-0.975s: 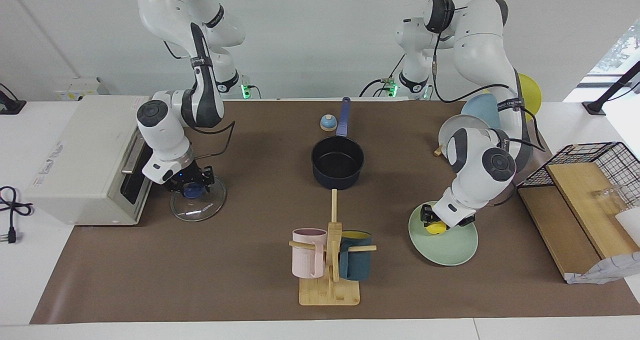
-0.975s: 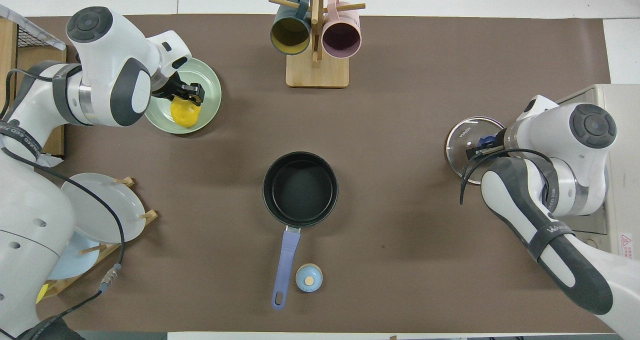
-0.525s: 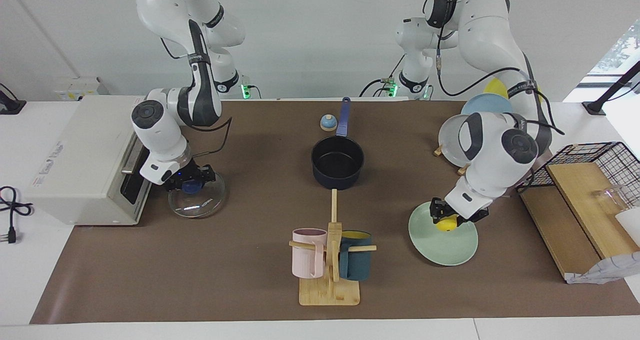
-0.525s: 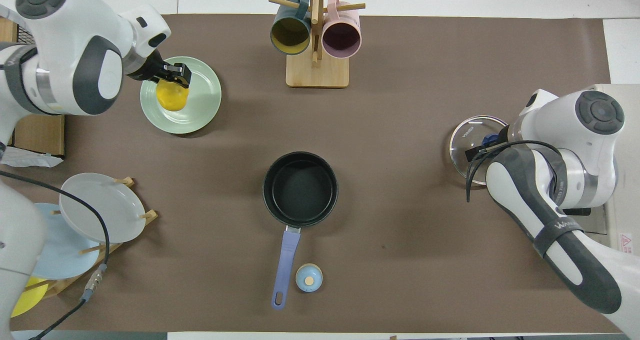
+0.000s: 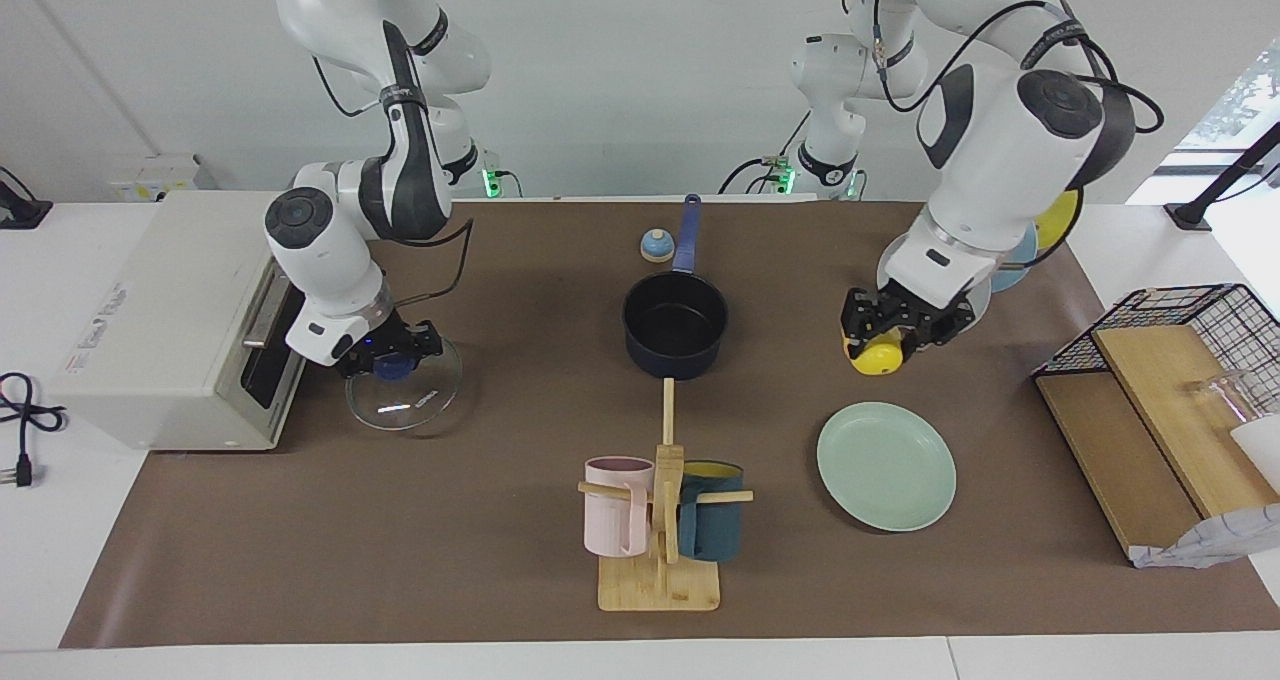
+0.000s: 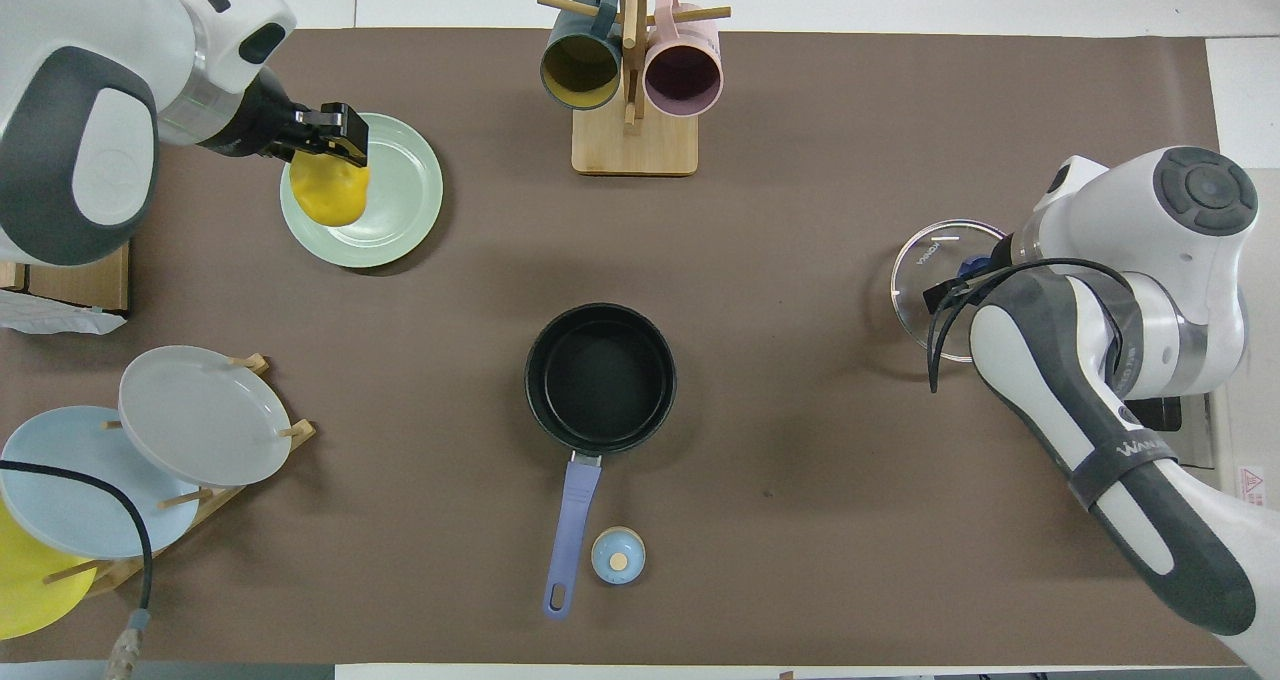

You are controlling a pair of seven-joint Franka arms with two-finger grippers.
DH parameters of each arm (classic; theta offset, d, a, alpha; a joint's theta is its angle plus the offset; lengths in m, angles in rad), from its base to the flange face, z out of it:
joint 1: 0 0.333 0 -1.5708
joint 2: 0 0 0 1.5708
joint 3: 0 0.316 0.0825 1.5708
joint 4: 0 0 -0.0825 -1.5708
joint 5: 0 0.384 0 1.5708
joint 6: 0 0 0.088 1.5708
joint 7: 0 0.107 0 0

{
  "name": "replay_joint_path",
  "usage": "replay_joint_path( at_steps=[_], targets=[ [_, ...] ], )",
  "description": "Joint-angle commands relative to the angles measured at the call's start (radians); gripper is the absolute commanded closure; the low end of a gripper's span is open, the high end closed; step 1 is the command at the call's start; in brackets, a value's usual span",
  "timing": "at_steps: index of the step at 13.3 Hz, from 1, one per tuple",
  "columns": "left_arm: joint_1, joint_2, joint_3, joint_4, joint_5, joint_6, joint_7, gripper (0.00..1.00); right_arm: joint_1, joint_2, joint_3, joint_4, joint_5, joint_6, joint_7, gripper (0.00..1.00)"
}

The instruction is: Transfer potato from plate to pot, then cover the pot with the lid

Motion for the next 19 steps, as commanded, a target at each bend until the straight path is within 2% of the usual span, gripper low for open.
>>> replay_joint_path(
  at_steps=[1,3,6,10,19],
  targets=[
    [-0.096,-0.045,0.013,-0.055,-0.013,-0.028,-0.108,1.00,0.016,0.004,0.056,0.079,0.019,-0.085,0.120,1.00],
    [-0.161,-0.095,0.013,-0.159,-0.013,0.024,-0.165,1.00,0.074,0.004,0.056,0.107,0.019,-0.105,0.195,1.00],
    [-0.259,-0.152,0.015,-0.372,-0.013,0.219,-0.234,1.00,0.137,0.002,0.058,0.119,0.019,-0.109,0.298,1.00],
    [-0.361,-0.154,0.016,-0.579,-0.008,0.464,-0.286,1.00,0.205,0.004,0.058,0.165,0.019,-0.142,0.412,1.00],
    [-0.398,-0.112,0.016,-0.727,0.024,0.655,-0.293,1.00,0.228,0.004,0.058,0.175,0.019,-0.151,0.449,1.00]
  ],
)
